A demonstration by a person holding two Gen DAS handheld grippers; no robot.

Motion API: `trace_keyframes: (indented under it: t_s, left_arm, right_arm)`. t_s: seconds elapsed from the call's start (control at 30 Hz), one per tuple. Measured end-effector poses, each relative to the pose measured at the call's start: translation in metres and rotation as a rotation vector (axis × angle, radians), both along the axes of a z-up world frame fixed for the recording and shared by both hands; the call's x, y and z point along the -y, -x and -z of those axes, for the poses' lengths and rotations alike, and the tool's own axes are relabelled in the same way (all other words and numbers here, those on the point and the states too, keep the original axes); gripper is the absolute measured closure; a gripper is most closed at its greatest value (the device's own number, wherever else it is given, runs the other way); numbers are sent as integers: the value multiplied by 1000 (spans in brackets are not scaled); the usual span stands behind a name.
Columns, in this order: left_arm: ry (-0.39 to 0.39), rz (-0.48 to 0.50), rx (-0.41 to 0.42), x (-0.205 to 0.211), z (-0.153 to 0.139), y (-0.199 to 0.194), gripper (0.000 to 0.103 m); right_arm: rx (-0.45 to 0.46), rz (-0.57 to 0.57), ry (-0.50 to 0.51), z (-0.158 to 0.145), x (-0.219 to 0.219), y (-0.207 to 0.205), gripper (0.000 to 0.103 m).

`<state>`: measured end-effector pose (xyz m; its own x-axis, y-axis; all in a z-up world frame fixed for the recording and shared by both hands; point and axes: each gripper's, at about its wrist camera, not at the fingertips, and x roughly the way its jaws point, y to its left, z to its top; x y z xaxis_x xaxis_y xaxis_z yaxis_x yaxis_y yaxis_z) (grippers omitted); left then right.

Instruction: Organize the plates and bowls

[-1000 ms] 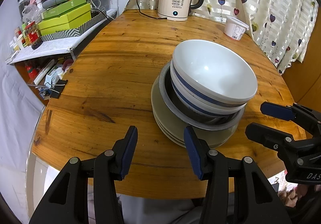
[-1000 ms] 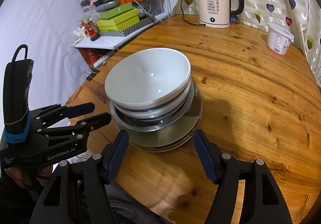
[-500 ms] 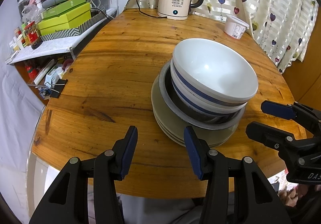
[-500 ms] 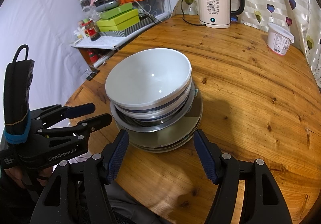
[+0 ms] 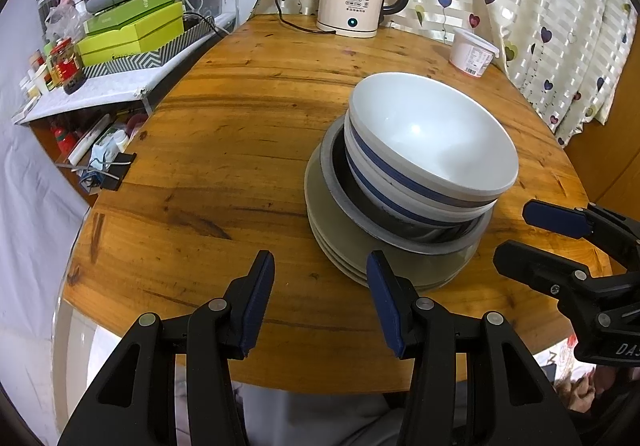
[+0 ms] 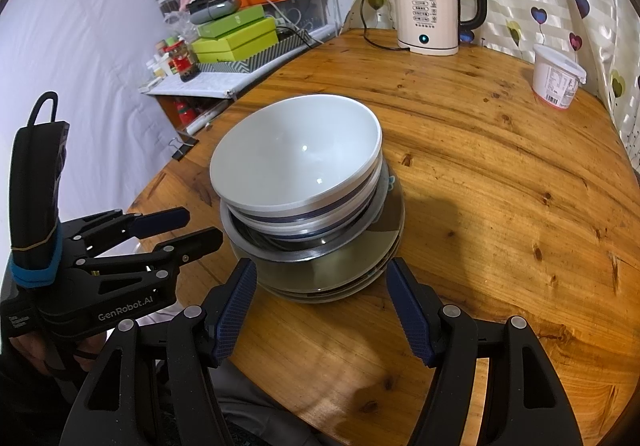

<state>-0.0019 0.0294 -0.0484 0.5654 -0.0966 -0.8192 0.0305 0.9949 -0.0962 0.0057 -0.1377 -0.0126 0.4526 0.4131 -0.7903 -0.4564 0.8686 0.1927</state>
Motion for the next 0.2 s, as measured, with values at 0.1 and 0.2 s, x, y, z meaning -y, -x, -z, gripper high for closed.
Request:
trace_keyframes:
  t_s: [0.1,0.2]
  left_arm:
    - [3,-4,2,-1,0,0,54]
    - [3,-5,1,-1,-1,-1,54]
  right_arm:
    - [0,1,0,0,0,0,35]
    - [0,1,0,0,0,0,35]
